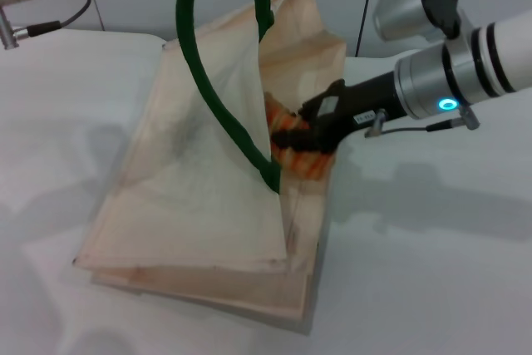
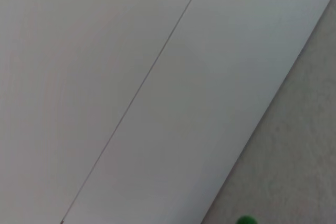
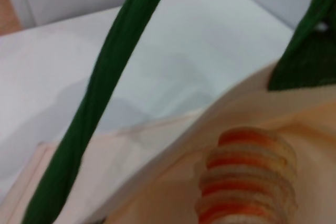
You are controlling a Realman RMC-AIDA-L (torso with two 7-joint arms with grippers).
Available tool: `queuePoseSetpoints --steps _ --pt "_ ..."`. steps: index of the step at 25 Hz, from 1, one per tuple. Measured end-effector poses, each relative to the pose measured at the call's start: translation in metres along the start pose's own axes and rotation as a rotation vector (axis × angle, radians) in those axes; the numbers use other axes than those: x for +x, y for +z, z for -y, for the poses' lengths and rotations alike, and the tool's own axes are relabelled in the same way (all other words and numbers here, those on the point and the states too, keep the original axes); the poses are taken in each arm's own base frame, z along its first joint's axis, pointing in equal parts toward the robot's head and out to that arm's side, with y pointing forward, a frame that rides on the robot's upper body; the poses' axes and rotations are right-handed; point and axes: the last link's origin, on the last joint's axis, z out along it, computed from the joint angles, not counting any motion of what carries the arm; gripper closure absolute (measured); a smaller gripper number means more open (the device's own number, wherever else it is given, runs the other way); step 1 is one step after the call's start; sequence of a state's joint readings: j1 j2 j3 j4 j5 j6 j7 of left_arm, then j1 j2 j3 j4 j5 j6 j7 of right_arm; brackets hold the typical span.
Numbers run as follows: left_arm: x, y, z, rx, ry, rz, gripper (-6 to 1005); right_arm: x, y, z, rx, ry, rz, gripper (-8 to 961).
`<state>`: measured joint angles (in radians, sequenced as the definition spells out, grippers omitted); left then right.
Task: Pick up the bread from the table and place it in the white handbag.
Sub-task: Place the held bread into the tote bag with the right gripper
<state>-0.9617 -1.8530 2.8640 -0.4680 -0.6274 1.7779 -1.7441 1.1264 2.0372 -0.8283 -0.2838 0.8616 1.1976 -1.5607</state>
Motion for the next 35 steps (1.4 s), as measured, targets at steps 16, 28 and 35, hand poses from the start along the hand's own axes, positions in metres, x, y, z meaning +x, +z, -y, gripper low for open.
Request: queuePoseSetpoints --steps 16,28,35 --pt "0.0 0.007 -0.002 -0.016 0.002 0.001 847 -0.006 0.007 -0.004 -0.005 0.022 0.108 682" --pt "-0.001 0.006 -0.002 -0.013 -0.001 0.0 843 0.0 0.006 -0.001 0.013 0.034 0.106 327" --pt "-0.002 0.004 -0.001 -0.005 -0.005 -0.001 841 0.009 0.001 0.006 0.058 0.068 0.116 65"
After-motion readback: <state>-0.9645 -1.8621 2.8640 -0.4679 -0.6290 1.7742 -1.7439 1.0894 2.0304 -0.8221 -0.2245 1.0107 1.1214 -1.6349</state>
